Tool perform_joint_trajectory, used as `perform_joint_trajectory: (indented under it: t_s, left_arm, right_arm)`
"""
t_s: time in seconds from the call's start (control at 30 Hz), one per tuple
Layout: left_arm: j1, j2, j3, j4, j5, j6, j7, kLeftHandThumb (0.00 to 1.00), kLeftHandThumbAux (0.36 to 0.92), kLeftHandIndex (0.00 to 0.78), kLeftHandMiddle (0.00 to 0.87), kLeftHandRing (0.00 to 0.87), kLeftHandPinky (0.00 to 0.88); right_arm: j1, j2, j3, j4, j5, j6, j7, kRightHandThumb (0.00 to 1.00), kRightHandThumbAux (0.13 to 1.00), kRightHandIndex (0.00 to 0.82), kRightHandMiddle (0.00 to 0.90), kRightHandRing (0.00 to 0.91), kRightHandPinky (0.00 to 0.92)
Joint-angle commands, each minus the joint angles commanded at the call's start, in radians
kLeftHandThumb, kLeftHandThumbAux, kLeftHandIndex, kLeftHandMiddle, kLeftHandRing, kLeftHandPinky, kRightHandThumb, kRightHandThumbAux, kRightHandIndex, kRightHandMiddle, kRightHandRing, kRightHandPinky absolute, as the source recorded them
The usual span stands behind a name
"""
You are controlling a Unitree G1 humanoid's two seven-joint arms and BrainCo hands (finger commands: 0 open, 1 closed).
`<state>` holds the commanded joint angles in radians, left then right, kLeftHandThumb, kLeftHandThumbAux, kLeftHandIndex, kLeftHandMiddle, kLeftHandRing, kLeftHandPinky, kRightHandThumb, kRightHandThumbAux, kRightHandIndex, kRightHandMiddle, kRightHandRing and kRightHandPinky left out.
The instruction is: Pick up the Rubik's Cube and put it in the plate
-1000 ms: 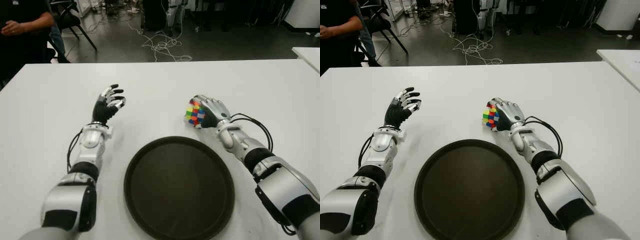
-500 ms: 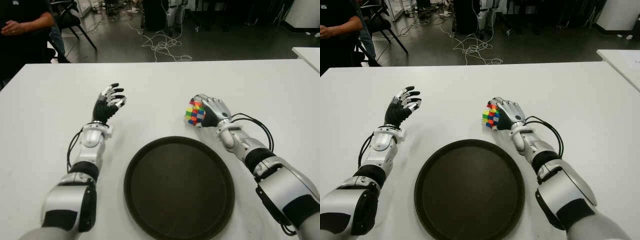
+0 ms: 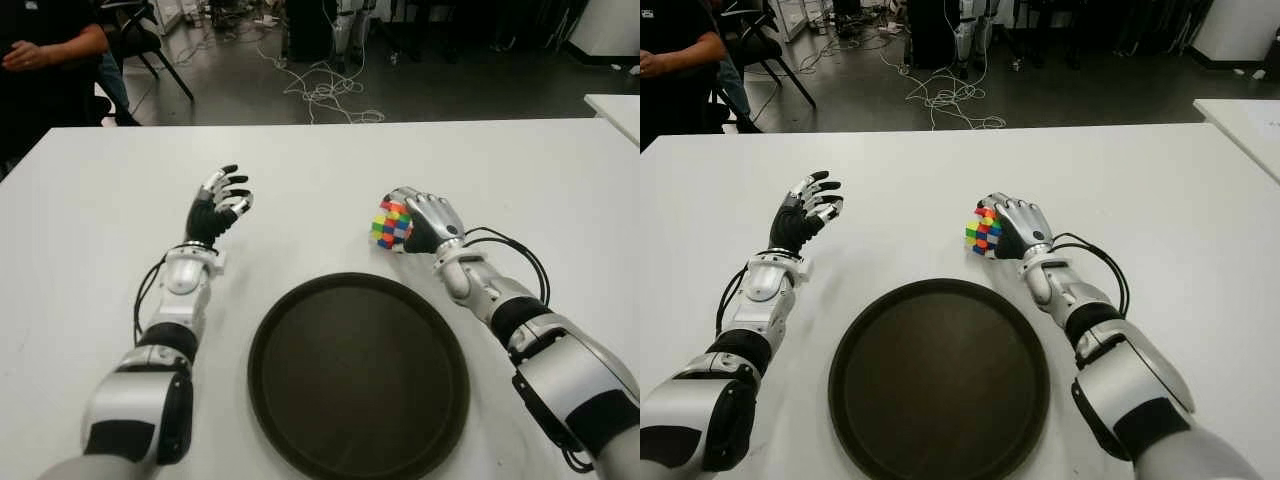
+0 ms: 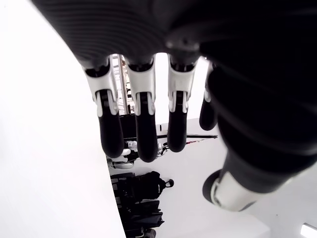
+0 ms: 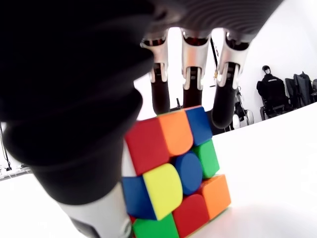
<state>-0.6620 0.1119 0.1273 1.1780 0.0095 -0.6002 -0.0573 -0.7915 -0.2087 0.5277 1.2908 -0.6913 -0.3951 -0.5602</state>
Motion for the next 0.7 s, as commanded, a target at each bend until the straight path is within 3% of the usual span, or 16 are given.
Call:
perform_joint_trajectory:
  t_s: [0.23, 0.7]
  left_arm:
    - [0.001, 0.0, -0.001, -0.001, 0.004, -0.003, 0.005, 0.079, 0.792, 0.176, 0.251, 0.28, 0.34]
    - [0.0, 0.0, -0.004, -0.001, 0.008, 0.005, 0.013, 0.062, 0.796, 0.173, 0.254, 0.276, 0.341]
  right_arm:
    - [0.001, -0.002, -0.001, 0.002, -0.001, -0.003, -0.013, 0.09, 0.909, 0.207, 0.318, 0.365, 0.445]
    - [0.0, -0.007, -0.001, 0.003, -0.001, -0.016, -0.014, 0.098, 0.909, 0.203, 0.303, 0.351, 0.438]
